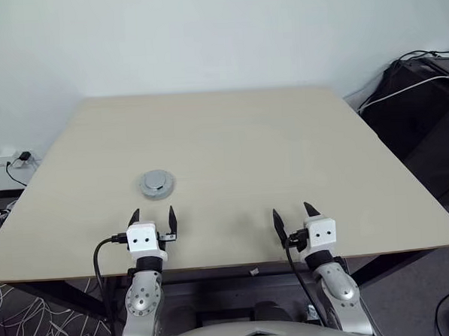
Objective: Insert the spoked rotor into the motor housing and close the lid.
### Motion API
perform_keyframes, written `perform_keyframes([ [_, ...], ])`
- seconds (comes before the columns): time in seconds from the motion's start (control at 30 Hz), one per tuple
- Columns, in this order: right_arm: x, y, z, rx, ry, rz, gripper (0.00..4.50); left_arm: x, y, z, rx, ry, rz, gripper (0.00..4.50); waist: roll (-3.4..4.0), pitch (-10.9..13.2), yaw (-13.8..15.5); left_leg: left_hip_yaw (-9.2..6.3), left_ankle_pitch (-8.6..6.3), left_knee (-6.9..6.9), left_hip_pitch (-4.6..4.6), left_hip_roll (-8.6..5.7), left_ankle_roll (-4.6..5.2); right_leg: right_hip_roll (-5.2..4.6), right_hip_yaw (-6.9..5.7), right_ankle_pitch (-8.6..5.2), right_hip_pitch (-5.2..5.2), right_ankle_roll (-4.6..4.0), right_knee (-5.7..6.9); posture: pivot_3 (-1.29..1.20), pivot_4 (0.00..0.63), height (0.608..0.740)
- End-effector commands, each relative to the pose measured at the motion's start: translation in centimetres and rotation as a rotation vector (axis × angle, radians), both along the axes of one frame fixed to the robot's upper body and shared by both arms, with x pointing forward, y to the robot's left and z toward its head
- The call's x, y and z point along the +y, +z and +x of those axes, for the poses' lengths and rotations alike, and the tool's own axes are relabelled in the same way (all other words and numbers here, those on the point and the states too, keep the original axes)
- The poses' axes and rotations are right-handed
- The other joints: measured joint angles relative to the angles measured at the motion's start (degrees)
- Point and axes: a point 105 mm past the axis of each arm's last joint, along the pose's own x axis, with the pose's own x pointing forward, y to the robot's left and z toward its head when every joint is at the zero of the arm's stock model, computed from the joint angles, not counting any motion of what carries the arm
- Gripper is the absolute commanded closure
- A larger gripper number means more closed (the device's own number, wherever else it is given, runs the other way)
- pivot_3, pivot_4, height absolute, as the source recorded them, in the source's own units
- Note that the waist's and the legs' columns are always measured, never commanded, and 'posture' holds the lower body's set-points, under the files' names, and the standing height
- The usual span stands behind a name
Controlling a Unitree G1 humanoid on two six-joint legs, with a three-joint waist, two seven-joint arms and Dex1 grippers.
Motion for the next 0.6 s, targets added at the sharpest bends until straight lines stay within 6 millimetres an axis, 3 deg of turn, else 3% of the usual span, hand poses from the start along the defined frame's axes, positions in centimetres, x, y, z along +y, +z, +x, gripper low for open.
perform_keyframes([
  [0.03,0.1,1.5,0.4,-0.044,0.008,0.0,0.0,0.0,1.4,0.4,-0.051,-0.002,0.009,0.02,0.0,0.0,0.0,0.0,0.0,0.0,0.0,0.0,0.0,0.0,0.0,0.0,0.0,0.0,0.0,0.0,0.0,0.74],
  [0.6,1.4,2.9,0.3,-0.03,0.028,-0.011,0.0,-1.1,0.9,0.1,-0.024,-0.101,0.015,0.02,0.01,-0.01,0.0,0.0,-0.01,0.02,-0.01,-0.02,0.01,-0.06,-0.02,0.0,0.0,0.0,0.01,0.0,0.0,0.74],
])
